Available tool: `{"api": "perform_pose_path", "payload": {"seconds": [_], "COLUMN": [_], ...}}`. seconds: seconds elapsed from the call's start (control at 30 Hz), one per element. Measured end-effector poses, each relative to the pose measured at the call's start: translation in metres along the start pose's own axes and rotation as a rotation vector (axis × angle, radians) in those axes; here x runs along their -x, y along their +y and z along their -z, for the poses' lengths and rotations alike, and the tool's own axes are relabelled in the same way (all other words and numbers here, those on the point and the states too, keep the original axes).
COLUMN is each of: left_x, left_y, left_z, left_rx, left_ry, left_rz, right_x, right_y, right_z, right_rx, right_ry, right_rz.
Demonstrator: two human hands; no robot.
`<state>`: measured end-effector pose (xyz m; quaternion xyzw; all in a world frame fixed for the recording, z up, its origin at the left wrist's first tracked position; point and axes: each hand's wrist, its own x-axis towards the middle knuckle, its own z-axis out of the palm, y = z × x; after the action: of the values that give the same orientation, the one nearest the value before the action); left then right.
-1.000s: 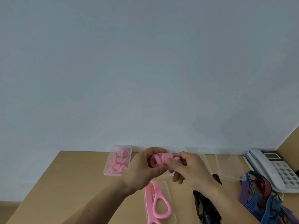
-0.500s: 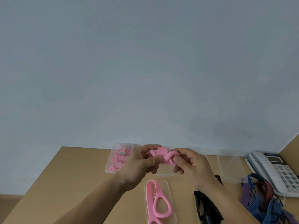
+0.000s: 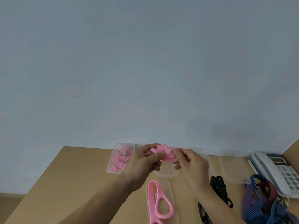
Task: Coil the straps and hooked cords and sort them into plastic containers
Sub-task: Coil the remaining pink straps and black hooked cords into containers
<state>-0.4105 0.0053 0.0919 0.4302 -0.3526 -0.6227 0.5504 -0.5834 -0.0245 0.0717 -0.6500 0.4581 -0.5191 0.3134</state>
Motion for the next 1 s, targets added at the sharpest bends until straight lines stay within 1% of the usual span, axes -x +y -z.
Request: {"api": "perform_pose_path", "payload": {"seconds": [0.17, 0.3, 0.4, 0.47, 0.6, 0.8, 1.0], "left_x": [0.002, 0.003, 0.006, 0.006, 0.005, 0.004, 0.003], "left_y": [0.005, 0.005, 0.005, 0.006, 0.009, 0.011, 0.006], "left_z": [0.006, 0.007, 0.004, 0.005, 0.015, 0.036, 0.061], "left_rx": [-0.064, -0.212, -0.283, -0.287, -0.252, -0.074, -0.124], "left_ry": [-0.079, -0.128, -0.182, -0.170, -0.120, -0.196, -0.189], "left_rz": [0.019, -0.016, -0.015, 0.014, 0.058, 0.111, 0.048], "right_x": [-0.004, -0.008, -0.011, -0.012, -0.015, -0.015, -0.015], "right_y": [0.002, -0.003, -0.012, -0.017, -0.021, -0.018, -0.027], "right_z": [0.012, 0.018, 0.015, 0.012, 0.007, -0.004, -0.024], "right_rx": [-0.044, -0.105, -0.089, -0.090, -0.080, -0.110, -0.181], "right_ry": [-0.212, -0.324, -0.450, -0.496, -0.520, -0.460, -0.450], "right_rz": [-0.069, -0.138, -0.145, -0.148, -0.154, -0.215, -0.276]}}
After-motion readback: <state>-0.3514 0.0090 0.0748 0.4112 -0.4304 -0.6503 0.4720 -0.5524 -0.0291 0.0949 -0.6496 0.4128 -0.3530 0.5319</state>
